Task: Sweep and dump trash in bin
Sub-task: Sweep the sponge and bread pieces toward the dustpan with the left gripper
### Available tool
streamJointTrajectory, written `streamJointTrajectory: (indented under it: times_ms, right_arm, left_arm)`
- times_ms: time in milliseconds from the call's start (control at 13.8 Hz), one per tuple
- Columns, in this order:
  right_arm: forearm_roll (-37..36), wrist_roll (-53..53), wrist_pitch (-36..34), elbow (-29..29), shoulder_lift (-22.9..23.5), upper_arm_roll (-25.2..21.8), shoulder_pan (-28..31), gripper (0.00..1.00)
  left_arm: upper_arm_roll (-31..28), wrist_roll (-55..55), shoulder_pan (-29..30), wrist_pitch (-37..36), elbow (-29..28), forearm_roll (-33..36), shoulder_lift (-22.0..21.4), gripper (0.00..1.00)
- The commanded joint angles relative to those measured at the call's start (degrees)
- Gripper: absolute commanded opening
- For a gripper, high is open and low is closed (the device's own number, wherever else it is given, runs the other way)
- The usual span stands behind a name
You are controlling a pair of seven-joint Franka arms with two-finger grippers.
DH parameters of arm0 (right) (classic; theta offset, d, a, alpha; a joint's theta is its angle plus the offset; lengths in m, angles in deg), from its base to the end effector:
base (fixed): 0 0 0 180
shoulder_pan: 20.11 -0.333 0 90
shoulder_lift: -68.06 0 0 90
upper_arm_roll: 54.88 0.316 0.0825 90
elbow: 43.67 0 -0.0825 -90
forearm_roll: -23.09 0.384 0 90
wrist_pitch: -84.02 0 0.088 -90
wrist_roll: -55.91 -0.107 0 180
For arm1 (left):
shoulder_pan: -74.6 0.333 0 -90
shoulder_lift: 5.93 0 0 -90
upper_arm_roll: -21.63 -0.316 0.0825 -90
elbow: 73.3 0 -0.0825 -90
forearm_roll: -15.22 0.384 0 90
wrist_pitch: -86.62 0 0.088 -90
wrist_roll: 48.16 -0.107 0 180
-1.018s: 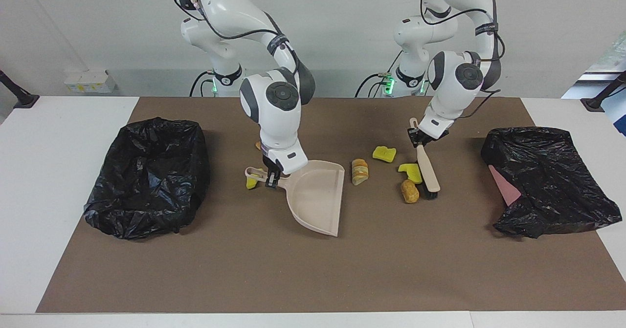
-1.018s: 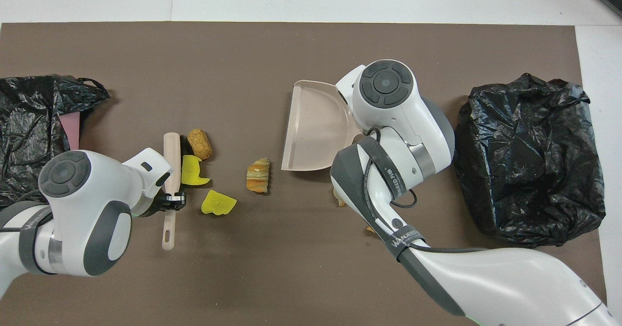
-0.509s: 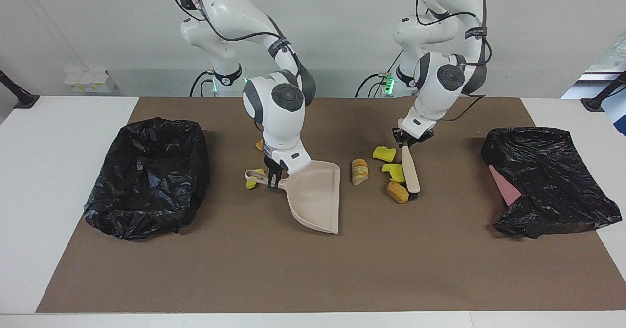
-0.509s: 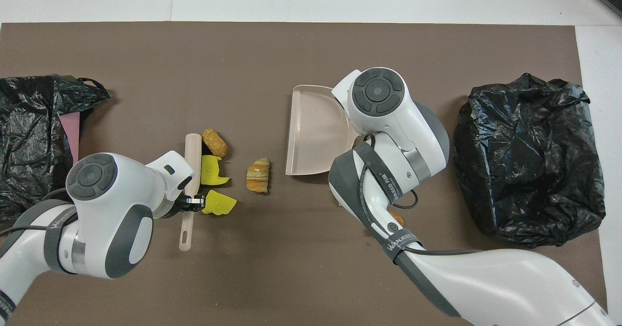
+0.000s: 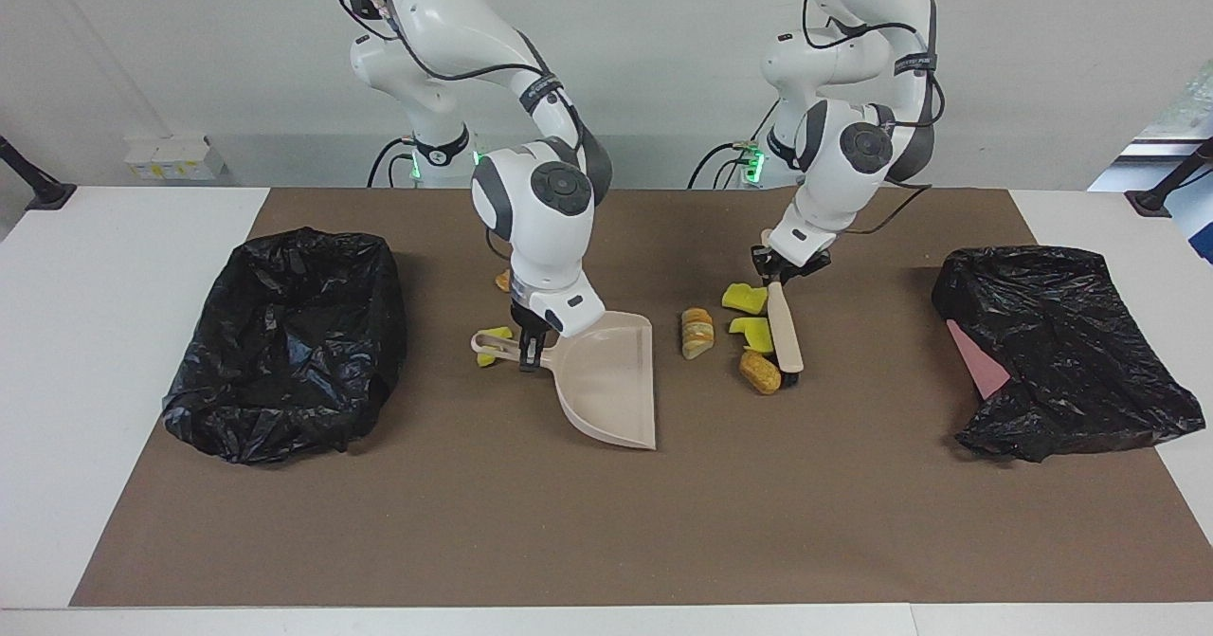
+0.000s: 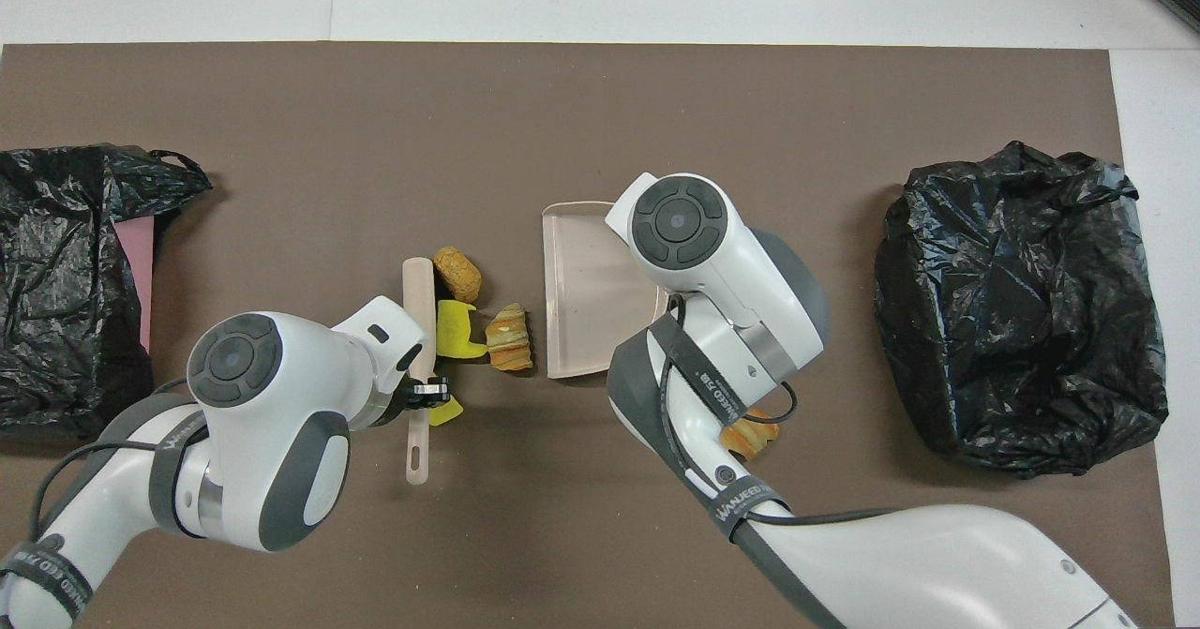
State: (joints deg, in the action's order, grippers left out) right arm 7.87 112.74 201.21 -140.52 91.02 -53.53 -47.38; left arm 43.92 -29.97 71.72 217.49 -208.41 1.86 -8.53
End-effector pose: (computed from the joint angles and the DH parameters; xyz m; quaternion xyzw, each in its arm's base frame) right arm 0.5847 0.3009 0.3632 0.6861 0.7185 -0.0490 0.1030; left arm 0.4432 -0.2142 0.3430 0.9967 0.0172 -0.0430 0.0670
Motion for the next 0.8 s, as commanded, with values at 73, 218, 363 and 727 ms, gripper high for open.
streamJointTrajectory:
  times_ms: [73,218,363,727]
  right_arm:
    - [-1.3,1.1,3.3,-4.7,-3.1,0.2,0.6,0.00]
    - [-1.3,1.1,3.3,-4.6,-3.0,0.2,0.7,0.00]
    - [-1.3,1.2,4.6,-4.3,-2.7,0.2,1.4,0.00]
    - [-1.3,0.8,4.1,-4.0,-2.6,0.2,2.0,0.00]
  left_arm:
    - [-0.8,5.7,-4.9,1.9,2.7,-2.7,1.7,0.00]
    - [-0.8,6.8,-7.4,3.2,3.7,-3.9,2.4,0.00]
    - [-0.8,6.8,-10.7,3.9,5.6,-6.6,3.0,0.00]
    - [-0.9,13.1,-13.2,0.5,14.9,-8.4,6.3,0.00]
